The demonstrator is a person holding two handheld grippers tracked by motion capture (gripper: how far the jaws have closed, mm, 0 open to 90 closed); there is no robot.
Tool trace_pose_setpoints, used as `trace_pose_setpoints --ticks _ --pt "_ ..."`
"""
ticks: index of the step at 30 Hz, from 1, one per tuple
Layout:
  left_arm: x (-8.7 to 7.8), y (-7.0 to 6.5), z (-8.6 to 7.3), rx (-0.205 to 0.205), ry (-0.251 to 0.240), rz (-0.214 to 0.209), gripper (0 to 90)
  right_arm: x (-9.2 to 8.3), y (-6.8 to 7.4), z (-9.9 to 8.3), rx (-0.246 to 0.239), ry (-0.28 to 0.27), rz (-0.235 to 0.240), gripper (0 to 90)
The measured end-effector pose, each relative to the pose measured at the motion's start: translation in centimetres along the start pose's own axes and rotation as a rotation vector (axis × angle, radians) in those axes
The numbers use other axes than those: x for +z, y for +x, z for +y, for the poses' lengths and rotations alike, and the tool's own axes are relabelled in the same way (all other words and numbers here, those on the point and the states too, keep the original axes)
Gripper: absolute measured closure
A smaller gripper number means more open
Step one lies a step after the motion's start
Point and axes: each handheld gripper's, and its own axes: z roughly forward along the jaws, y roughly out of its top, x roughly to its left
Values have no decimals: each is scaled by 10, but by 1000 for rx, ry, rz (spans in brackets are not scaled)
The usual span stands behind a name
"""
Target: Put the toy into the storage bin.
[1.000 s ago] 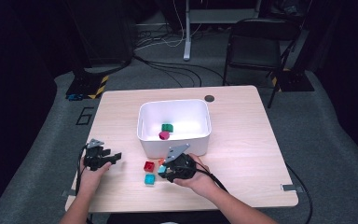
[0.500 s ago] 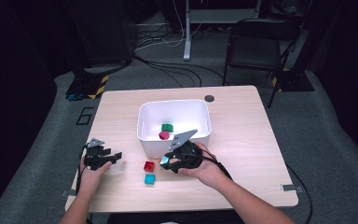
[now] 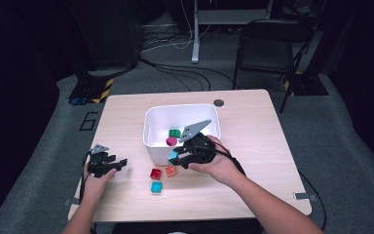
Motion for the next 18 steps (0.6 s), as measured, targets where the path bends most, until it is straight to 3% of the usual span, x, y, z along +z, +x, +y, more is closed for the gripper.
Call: trace_pose_setpoints --ticks 8,18 --pt "0 1 0 -1 -2 -5 379 -5 -7 17 -2 -15 -11 585" --pt "-1 2 1 0 2 -6 379 1 -32 36 37 -42 -51 585"
